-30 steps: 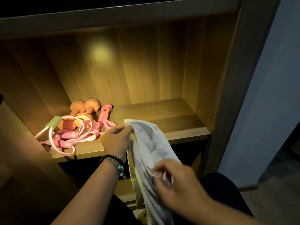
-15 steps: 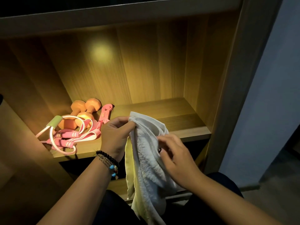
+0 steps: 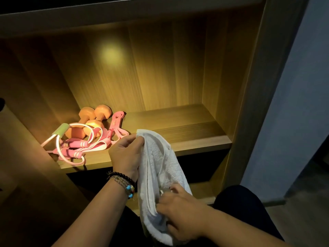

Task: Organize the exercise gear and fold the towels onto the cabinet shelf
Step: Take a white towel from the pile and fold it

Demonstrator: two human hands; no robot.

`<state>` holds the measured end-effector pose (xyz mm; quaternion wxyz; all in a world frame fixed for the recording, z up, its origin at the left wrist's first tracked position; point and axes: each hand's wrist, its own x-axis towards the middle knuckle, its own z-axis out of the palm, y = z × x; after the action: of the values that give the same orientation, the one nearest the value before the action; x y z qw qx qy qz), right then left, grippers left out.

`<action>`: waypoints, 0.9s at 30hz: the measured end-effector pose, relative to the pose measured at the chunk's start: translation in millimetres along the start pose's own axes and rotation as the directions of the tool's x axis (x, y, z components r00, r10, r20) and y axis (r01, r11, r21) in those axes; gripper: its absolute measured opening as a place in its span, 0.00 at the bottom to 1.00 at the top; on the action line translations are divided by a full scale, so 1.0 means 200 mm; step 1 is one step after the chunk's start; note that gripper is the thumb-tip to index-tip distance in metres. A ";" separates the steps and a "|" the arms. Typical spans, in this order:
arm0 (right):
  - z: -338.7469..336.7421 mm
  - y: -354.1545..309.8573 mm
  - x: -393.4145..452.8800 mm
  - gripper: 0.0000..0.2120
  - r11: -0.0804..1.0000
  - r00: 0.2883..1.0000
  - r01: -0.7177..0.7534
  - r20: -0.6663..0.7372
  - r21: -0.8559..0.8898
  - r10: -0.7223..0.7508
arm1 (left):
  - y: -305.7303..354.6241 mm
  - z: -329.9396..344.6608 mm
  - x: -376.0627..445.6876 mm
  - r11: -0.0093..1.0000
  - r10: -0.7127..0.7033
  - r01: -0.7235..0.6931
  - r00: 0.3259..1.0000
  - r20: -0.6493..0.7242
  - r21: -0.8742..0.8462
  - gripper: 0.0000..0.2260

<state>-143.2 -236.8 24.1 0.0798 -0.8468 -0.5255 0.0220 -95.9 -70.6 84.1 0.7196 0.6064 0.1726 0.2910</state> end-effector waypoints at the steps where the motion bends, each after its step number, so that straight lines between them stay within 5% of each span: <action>1: 0.01 0.02 0.00 0.09 0.998 0.998 -0.015 0.058 -0.056 0.018 | 0.00 -0.01 0.01 1.000 -0.007 0.007 0.999 -0.031 -0.002 0.13; 8: -0.03 0.10 -0.05 0.13 0.927 0.938 -0.325 0.064 -0.185 0.342 | -0.04 -0.13 0.13 0.990 -0.103 0.060 0.930 -0.352 -0.130 0.11; 13: -0.05 0.07 -0.08 0.15 0.847 0.842 -0.506 -0.122 0.161 0.526 | -0.07 -0.18 0.16 0.995 -0.045 0.016 0.956 -0.291 -0.100 0.14; 15: -0.05 0.10 -0.06 0.18 0.749 0.756 -0.620 -0.078 0.235 0.650 | -0.08 -0.18 0.16 0.998 -0.029 0.015 0.969 -0.247 -0.057 0.15; 20: 0.01 0.14 0.00 0.22 0.630 0.674 -0.733 0.157 0.257 0.722 | -0.08 -0.17 0.12 1.000 -0.005 0.007 0.977 -0.213 0.005 0.08; 27: 0.06 0.13 0.00 0.03 0.605 0.605 -0.794 0.173 0.058 0.777 | -0.11 -0.21 0.10 0.999 0.034 -0.029 0.988 -0.152 0.039 0.09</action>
<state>-122.3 -246.3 7.4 0.0821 -0.9810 -0.1008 0.1439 -102.0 -27.3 55.7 0.6884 0.5979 0.2229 0.3448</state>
